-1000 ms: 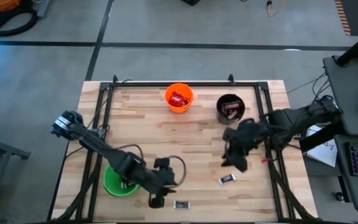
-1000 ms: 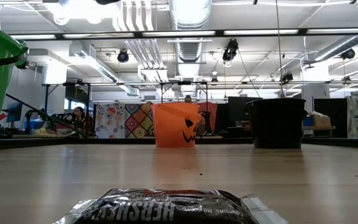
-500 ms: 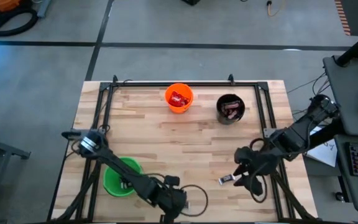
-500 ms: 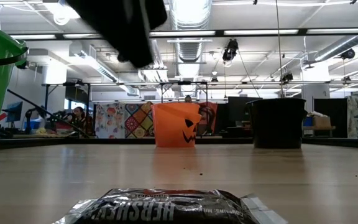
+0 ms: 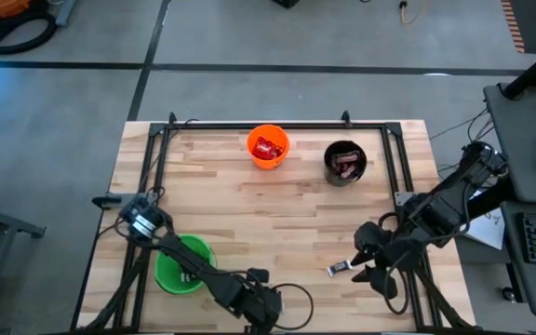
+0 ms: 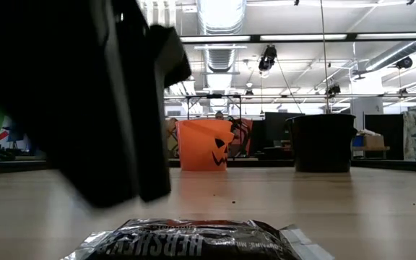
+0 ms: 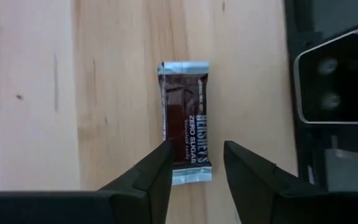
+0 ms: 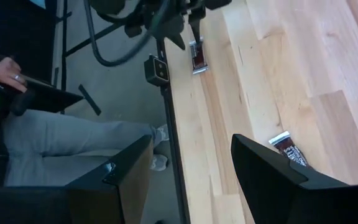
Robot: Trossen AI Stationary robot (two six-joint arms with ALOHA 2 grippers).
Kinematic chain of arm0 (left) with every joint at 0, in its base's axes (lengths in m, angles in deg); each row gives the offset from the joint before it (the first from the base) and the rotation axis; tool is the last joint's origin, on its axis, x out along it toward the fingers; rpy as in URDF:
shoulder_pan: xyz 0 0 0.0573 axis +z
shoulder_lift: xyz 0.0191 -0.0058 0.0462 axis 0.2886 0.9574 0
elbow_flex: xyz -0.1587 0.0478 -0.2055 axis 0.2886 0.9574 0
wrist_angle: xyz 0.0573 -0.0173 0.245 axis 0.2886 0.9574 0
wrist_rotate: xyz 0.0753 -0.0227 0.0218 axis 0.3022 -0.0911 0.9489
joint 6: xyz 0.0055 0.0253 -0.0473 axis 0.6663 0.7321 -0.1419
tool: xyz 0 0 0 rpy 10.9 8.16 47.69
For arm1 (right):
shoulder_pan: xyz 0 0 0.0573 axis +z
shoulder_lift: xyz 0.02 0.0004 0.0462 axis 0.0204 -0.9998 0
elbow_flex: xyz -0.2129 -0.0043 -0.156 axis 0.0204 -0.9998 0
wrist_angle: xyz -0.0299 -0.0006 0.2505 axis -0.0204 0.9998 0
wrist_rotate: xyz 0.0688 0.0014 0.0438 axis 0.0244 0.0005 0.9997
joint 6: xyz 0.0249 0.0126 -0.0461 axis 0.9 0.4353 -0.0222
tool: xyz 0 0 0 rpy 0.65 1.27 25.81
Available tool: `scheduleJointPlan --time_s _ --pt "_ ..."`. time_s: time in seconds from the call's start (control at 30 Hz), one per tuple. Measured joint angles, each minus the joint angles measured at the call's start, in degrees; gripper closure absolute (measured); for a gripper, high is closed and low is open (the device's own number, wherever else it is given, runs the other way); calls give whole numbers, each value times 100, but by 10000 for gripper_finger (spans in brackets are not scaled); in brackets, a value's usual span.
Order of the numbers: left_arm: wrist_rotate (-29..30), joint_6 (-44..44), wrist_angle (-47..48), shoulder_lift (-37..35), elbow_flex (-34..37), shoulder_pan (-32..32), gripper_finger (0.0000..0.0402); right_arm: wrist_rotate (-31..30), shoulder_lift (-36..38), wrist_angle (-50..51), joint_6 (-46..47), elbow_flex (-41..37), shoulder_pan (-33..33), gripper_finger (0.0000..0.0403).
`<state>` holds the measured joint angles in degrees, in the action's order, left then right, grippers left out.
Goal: Sort candy
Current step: Put the black chocolate into the green bucket
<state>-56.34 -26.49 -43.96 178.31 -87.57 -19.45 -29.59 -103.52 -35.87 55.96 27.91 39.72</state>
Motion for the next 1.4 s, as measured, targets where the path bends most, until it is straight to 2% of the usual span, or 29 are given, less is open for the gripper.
scheduleJointPlan --time_s 0.4,0.77,0.93,1.27,1.4 --pt "363 -235 -39 143 -81 -17 187 -22 -31 -2 -4 0 2 193" --pt "306 -1 -250 309 -79 -17 183 -129 -31 0 -7 0 2 193" --pt "309 8 -253 309 -77 -15 221 -230 -31 0 -9 0 2 193" --pt "387 111 -171 285 -79 51 378 -469 -31 0 -72 0 0 193" --pt "397 369 -137 283 -87 81 397 -549 -31 0 -63 0 0 193"
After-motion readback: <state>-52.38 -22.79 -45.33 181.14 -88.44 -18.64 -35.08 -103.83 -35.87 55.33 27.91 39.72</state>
